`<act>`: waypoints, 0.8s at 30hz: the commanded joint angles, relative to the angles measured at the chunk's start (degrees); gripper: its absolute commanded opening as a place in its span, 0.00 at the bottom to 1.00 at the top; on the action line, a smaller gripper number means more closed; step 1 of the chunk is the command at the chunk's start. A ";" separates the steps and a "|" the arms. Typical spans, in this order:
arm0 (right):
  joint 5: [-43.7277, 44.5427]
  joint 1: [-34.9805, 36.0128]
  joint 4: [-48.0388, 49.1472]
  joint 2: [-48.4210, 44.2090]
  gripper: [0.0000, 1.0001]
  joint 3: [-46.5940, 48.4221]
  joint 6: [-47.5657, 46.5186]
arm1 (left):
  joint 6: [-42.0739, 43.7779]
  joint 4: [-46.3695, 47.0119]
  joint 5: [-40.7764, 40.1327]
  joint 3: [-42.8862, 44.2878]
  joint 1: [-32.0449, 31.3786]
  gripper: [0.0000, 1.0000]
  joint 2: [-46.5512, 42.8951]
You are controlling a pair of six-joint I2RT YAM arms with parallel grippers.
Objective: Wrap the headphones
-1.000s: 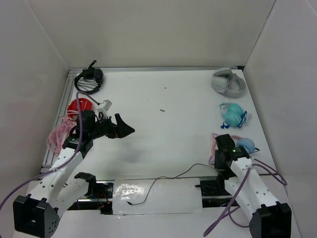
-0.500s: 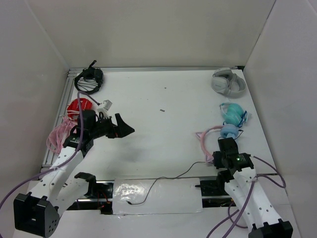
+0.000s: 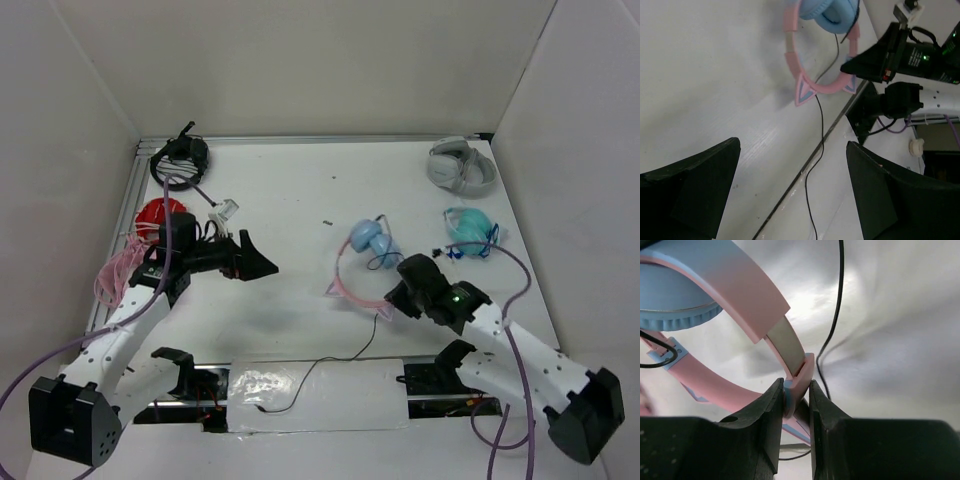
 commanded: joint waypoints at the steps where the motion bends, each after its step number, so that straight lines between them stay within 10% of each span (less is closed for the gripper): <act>1: 6.74 6.32 15.40 8.55 0.00 9.28 -15.63 | 3.44 2.41 7.79 2.61 -0.75 0.99 1.04; 13: -1.72 6.50 38.05 12.90 0.00 13.71 -22.05 | -0.77 0.48 -1.68 1.91 -4.88 0.94 0.52; 17: -3.00 7.03 30.89 14.83 0.00 19.41 -29.97 | 0.80 -1.35 -1.17 5.14 -5.06 0.94 0.95; 24: 3.06 7.73 36.37 8.95 0.00 11.79 -11.99 | -9.10 6.27 -3.26 0.25 -6.73 0.99 -0.09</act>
